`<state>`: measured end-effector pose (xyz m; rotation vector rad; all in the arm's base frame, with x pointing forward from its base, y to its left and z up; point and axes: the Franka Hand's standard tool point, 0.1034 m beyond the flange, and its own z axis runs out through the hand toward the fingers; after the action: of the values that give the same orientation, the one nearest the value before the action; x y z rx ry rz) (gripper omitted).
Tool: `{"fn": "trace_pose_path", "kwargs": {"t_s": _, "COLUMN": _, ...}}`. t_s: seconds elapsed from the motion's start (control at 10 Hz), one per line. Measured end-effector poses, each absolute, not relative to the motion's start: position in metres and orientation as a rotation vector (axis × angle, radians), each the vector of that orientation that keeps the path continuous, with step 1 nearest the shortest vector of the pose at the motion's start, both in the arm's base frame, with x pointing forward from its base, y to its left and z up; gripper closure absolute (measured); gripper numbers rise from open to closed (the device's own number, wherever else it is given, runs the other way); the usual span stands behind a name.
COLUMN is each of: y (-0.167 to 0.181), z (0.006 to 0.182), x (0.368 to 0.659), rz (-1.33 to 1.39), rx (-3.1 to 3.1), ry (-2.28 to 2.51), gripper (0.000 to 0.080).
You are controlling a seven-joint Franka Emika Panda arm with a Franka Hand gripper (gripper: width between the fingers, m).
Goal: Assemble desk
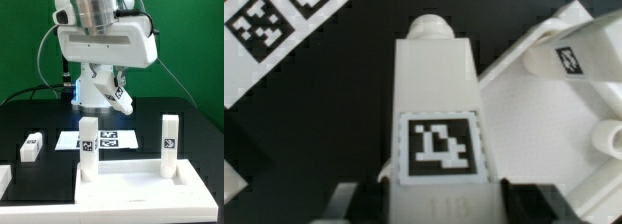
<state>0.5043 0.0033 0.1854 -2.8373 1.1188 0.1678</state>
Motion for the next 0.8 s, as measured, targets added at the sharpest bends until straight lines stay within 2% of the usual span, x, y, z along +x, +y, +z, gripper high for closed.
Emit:
{"fn": "trace_pose_path", "kwargs": {"t_s": 0.2, "y": 0.008, "z": 0.186, "x": 0.514, "rz": -0.024, "rx": -2.871, "ry": 1.145, "gripper": 0.0512}}
{"fn": "trace_pose_path", "kwargs": {"t_s": 0.3, "y": 0.016, "z": 0.192, "x": 0.527, "rz": -0.1, "rx": -2.909, "ry": 1.175, "gripper": 0.0512}}
{"fn": "trace_pose_path", "kwargs": {"t_s": 0.6, "y": 0.053, "z": 0.224, "x": 0.586, "rz": -0.358, "rx": -2.839, "ry": 1.36, "gripper": 0.0512}}
{"fn": "trace_pose_path", "kwargs": {"t_s": 0.7, "y": 0.078, "z": 0.225, "x": 0.597, "rz": -0.418, "rx": -2.784, "ry": 1.459, "gripper": 0.0512}}
{"fn": "trace_pose_path", "kwargs": {"t_s": 0.8, "y": 0.106, "z": 0.216, "x": 0.6, "rz": -0.482, "rx": -2.724, "ry": 1.527, "gripper": 0.0512}}
